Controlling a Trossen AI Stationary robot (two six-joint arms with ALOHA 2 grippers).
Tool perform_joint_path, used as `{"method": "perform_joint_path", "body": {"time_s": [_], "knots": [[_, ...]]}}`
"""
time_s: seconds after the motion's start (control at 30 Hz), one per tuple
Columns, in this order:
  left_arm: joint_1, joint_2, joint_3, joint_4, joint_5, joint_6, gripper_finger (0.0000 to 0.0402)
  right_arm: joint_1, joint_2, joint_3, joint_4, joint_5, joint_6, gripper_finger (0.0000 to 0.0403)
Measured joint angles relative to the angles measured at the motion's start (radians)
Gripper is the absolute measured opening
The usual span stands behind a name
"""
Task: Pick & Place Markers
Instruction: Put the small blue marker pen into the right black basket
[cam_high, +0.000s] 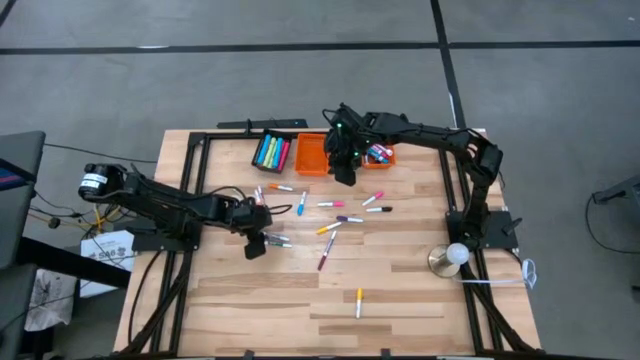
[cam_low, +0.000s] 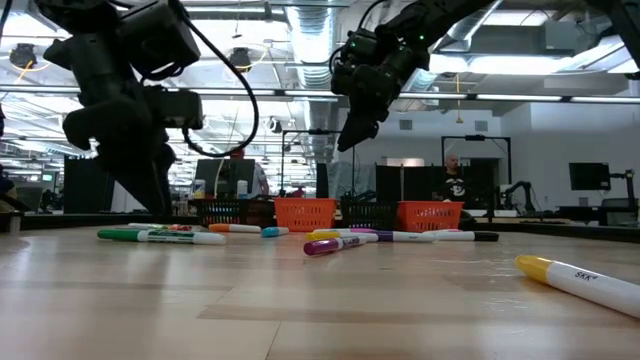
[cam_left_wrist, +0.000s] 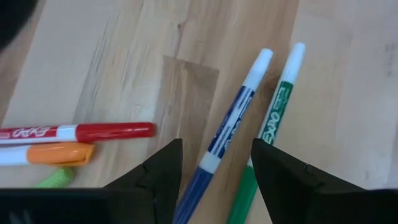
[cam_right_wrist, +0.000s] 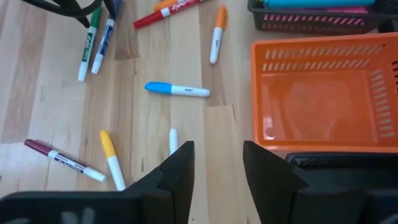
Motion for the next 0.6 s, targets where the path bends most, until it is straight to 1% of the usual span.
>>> {"method": "perform_joint_path", "body": {"time_s": [0.17,0.3,0.47,0.6], "knots": [[0.004,-0.001,-0.02,-0.003,-0.031,0.0,0.0178,0.0,0.0,0.0,0.0,0.0,0.0,0.0125],[0.043,-0.001,-0.066,0.002,-0.042,0.0,0.0177,0.0,0.0,0.0,0.0,-0.002,0.0,0.0125],[0.091,-0.004,-0.1,0.029,-0.015,0.001,0.0176,0.0,0.0,0.0,0.0,-0.002,-0.008,0.0123],[0.104,-0.005,-0.118,0.054,0.001,0.006,0.0176,0.0,0.0,0.0,0.001,-0.002,-0.017,0.0123]]}}
